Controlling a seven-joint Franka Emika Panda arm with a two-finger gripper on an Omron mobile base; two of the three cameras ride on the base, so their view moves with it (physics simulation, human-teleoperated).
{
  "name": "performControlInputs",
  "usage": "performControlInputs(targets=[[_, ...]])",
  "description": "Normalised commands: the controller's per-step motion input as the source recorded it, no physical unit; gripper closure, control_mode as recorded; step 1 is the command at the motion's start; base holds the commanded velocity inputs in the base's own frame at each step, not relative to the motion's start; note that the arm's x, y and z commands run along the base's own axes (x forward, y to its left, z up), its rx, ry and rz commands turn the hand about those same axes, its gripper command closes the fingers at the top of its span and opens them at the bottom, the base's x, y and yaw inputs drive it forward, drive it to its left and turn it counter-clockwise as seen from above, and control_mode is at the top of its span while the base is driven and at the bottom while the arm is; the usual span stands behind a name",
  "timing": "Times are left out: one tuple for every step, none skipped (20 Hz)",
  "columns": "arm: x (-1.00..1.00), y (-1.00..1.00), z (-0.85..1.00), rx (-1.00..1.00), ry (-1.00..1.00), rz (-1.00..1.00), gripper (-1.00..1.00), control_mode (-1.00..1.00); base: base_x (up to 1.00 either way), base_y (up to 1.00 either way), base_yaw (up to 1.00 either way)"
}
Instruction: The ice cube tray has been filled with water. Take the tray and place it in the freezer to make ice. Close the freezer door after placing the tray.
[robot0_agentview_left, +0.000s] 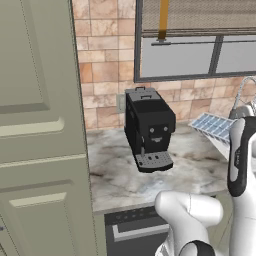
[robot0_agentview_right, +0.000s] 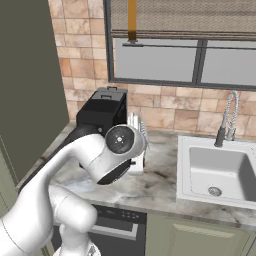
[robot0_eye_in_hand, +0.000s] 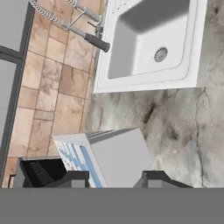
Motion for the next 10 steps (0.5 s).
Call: performControlInputs(targets=[[-0.18,0.14,0.27,-0.11,-0.06,0.15,1.0,-1.0,0.0,0.0,0.0],[-0.12,0.19,0.17,-0.11,0.0,0.18,1.0,-1.0,0.0,0.0,0.0],[-0.04,0.3,0.06,-0.11,0.0,0.19,1.0,-1.0,0.0,0.0,0.0],[-0.04,0.36,0.02,-0.13,0.0,0.19,1.0,-1.0,0.0,0.0,0.0],[-0.11,0.42,0.01,-0.14,0.0,0.18,1.0,-1.0,0.0,0.0,0.0],[-0.16,0.44,0.0,-0.15,0.0,0.17,1.0,-1.0,0.0,0.0,0.0],[-0.18,0.46,0.0,-0.16,0.0,0.15,1.0,-1.0,0.0,0.0,0.0],[-0.16,0.46,0.0,-0.16,0.0,0.14,1.0,-1.0,0.0,0.0,0.0],[-0.14,0.47,0.0,-0.16,0.0,0.12,1.0,-1.0,0.0,0.0,0.0],[-0.05,0.44,0.0,-0.15,0.0,0.08,1.0,-1.0,0.0,0.0,0.0]])
